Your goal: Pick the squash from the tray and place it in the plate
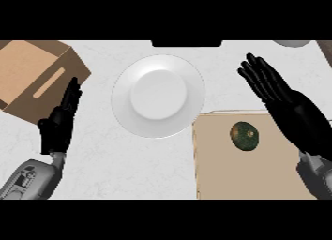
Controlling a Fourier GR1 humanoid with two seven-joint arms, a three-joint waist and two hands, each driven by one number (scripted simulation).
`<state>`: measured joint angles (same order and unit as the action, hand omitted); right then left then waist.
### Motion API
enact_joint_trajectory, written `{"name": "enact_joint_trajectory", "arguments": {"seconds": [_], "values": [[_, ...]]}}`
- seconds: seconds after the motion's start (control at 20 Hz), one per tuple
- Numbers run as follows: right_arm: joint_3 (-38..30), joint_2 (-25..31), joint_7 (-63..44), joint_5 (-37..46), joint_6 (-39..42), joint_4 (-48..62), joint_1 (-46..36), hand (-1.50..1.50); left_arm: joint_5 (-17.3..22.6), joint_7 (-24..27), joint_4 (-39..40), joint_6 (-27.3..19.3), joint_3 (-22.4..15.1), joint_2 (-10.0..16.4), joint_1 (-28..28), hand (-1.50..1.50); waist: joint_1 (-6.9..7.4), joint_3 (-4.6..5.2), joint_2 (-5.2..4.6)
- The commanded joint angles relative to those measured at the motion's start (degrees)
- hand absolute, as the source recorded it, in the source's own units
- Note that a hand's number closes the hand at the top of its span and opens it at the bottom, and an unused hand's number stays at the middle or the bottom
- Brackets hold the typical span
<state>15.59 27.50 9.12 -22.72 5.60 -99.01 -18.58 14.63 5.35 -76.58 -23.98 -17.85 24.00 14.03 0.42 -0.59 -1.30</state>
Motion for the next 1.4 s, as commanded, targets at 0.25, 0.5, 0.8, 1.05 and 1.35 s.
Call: {"name": "enact_joint_trajectory", "arguments": {"seconds": [0.25,0.5,0.8,1.05,1.35], "values": [[-1.15,4.49,7.63,-13.2,31.46,19.84,-6.22,1.5,2.21,-6.64,0.59,4.68,0.69,1.37,2.86,0.0,3.56,0.24,-0.53],[-10.31,3.42,24.2,-3.35,22.13,30.11,-1.18,-1.5,6.06,-7.12,0.81,8.91,1.95,1.98,0.4,0.0,2.3,0.1,-0.57],[-5.02,10.62,42.87,13.72,32.67,40.18,-3.81,-1.5,5.57,-10.12,-2.3,8.03,0.67,0.97,-0.21,0.0,2.51,0.2,0.41],[0.86,11.76,50.25,24.43,25.76,45.06,-6.76,-1.5,6.16,-8.84,-1.07,9.68,2.56,2.25,-1.43,0.0,2.98,0.32,0.41],[4.21,12.91,54.69,29.06,23.1,49.87,-11.02,-1.5,5.62,-8.71,1.81,10.29,4.43,1.85,-0.49,0.0,1.07,0.49,0.79]]}}
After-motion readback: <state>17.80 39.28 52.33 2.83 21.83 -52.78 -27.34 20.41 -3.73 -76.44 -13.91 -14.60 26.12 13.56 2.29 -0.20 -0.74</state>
